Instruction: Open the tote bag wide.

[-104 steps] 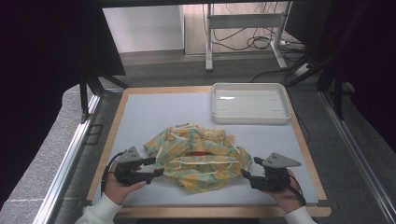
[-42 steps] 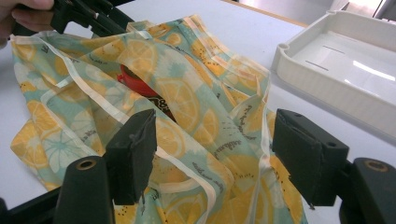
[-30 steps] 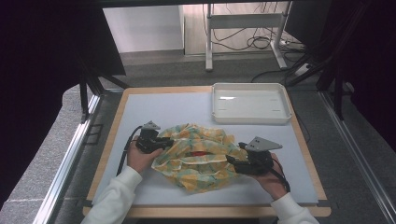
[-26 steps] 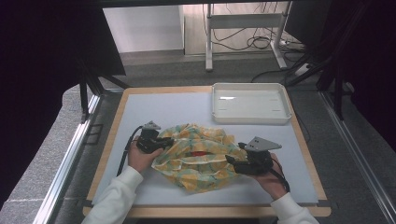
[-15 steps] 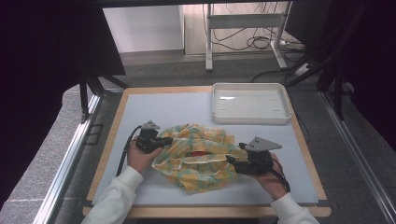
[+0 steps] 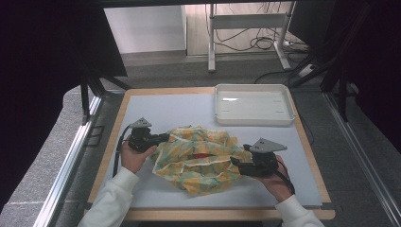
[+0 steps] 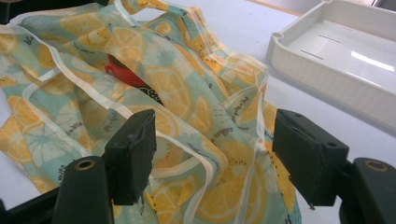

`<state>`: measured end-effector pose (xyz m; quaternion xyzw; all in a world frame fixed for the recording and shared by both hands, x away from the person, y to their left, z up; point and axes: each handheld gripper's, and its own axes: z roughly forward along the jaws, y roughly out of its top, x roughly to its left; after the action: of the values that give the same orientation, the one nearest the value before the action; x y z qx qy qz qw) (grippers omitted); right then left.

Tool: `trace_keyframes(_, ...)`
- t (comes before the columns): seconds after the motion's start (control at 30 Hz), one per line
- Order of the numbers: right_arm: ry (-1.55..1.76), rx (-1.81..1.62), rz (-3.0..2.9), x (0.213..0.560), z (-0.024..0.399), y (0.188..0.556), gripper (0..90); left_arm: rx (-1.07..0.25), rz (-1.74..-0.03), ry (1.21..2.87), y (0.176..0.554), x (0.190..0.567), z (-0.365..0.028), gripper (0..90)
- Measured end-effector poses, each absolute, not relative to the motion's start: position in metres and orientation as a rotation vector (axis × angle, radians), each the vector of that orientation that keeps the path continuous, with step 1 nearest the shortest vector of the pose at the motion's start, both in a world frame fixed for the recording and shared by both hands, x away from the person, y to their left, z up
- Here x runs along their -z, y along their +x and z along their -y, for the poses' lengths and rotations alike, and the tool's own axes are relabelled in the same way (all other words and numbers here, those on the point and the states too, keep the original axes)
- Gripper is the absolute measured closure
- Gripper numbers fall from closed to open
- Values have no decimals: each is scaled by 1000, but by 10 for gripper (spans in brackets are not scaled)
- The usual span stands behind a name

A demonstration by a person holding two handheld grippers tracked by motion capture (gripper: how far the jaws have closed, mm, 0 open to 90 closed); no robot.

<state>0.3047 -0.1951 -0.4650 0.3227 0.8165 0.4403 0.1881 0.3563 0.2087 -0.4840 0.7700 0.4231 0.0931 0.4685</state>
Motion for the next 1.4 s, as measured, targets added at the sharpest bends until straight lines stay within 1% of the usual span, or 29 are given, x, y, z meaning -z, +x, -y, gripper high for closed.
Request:
trace_keyframes(0.3, 874, -1248, -2318, 454, 189, 312, 330, -231, -1027, 1860, 352, 475, -213, 900)
trace_keyframes(0.53, 813, -1234, -2372, 449, 166, 326, 336, -230, -1027, 1864, 352, 476, -214, 900)
trace_keyframes(0.8, 741, -1170, -2480, 455, 134, 337, 332, -232, -1029, 1858, 352, 475, -216, 900)
trace_keyframes(1.07, 746, -1090, -2568, 471, 130, 354, 319, -231, -1027, 1858, 351, 475, -215, 900)
trace_keyframes(1.1, 743, -1076, -2570, 472, 129, 355, 338, -231, -1028, 1858, 351, 475, -215, 900)
trace_keyframes(1.13, 741, -1065, -2575, 474, 129, 357, 392, -230, -1028, 1858, 351, 475, -215, 900)
trace_keyframes(1.3, 711, -1027, -2596, 476, 127, 357, 710, -233, -1029, 1855, 351, 475, -217, 900)
trace_keyframes(1.4, 690, -1047, -2578, 472, 127, 355, 856, -235, -1030, 1854, 351, 474, -217, 900)
